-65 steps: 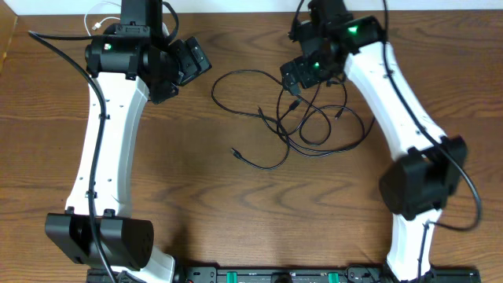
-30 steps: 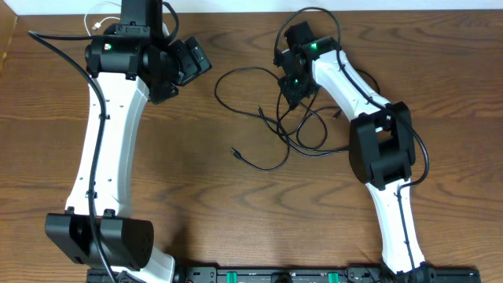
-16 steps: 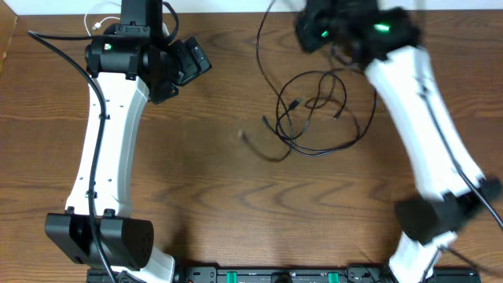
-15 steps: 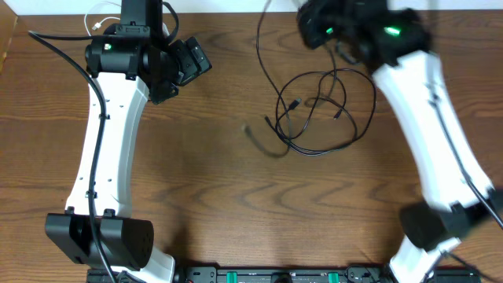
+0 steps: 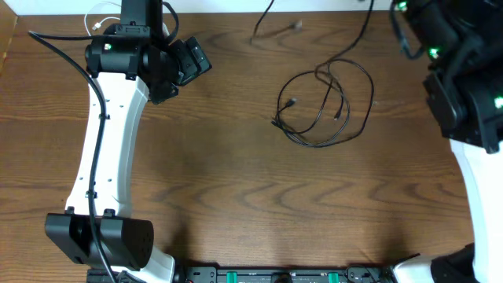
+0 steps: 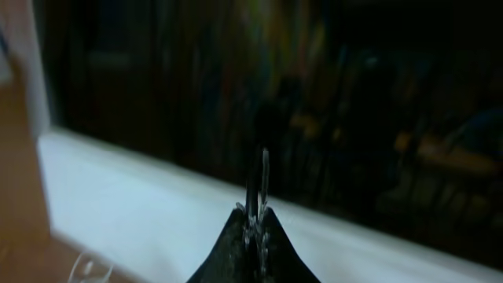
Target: Untangle cables
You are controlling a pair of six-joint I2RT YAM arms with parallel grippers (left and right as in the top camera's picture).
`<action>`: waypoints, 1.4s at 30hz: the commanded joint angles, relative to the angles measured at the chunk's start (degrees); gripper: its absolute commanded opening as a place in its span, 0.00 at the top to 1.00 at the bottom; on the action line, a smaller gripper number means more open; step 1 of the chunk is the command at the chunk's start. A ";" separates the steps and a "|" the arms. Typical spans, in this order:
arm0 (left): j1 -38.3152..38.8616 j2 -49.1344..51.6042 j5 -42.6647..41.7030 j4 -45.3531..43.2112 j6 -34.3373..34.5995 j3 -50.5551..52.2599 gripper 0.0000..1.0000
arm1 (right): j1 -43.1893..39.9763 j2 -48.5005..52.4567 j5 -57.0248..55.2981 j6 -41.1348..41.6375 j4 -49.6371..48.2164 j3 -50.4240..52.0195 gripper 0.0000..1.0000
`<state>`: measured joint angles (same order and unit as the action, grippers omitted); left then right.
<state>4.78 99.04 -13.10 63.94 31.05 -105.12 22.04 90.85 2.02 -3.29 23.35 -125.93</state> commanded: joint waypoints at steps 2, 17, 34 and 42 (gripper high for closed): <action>0.07 0.31 0.96 0.11 -0.81 0.44 0.05 | 0.13 -2.16 -3.41 1.14 -5.01 -0.42 0.99; 0.07 0.31 0.96 0.11 -0.81 0.44 0.05 | 0.13 -1.77 -10.67 1.62 -11.34 -1.90 0.99; 0.07 0.31 0.96 0.11 -0.81 0.44 0.05 | 0.11 -1.70 12.04 16.83 -6.51 -1.90 0.99; 0.07 0.31 0.96 0.11 -0.81 0.44 0.05 | -1.29 -2.58 18.47 17.84 -7.04 -1.90 0.99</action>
<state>4.78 99.04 -13.13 64.03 31.05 -105.14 21.76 89.36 17.21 12.84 14.81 -126.78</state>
